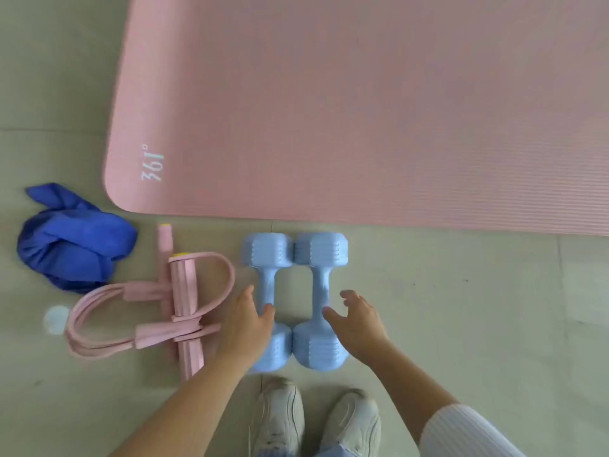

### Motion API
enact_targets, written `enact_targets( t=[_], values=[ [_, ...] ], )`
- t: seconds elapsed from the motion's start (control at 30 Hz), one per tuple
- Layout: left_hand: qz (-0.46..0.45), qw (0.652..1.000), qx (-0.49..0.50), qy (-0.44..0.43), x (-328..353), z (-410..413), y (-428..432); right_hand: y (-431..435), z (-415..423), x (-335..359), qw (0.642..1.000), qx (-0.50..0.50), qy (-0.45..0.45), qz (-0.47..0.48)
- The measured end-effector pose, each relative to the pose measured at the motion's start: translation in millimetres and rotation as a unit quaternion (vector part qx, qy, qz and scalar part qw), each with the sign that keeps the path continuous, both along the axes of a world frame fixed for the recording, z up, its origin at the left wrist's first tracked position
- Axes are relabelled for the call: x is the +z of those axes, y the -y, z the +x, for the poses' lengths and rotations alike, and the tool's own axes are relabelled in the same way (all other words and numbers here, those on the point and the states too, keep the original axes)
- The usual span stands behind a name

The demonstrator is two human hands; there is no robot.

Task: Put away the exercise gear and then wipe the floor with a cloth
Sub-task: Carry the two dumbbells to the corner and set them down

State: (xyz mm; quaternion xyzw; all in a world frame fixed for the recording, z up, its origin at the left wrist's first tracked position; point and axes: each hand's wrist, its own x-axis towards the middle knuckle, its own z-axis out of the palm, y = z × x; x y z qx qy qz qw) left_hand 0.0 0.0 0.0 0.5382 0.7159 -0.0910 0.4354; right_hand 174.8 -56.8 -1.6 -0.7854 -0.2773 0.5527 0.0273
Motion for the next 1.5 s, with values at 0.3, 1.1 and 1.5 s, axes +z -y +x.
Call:
enact_targets(
  t=[0.3, 1.1, 1.5],
  values=[
    [-0.087, 0.98, 0.135, 0.117, -61, -3, -12, -19, -22, -68, 0.954, -0.258, -0.152, -0.009],
    [-0.147, 0.971, 0.001, 0.188, 494, 168, 64, 129, 146, 486, 0.879, -0.449, -0.151, 0.046],
    [-0.192, 0.957, -0.099, 0.195, 575, 441, 190, 299, 377, 568, 0.785, -0.592, -0.168, 0.08]
  ],
)
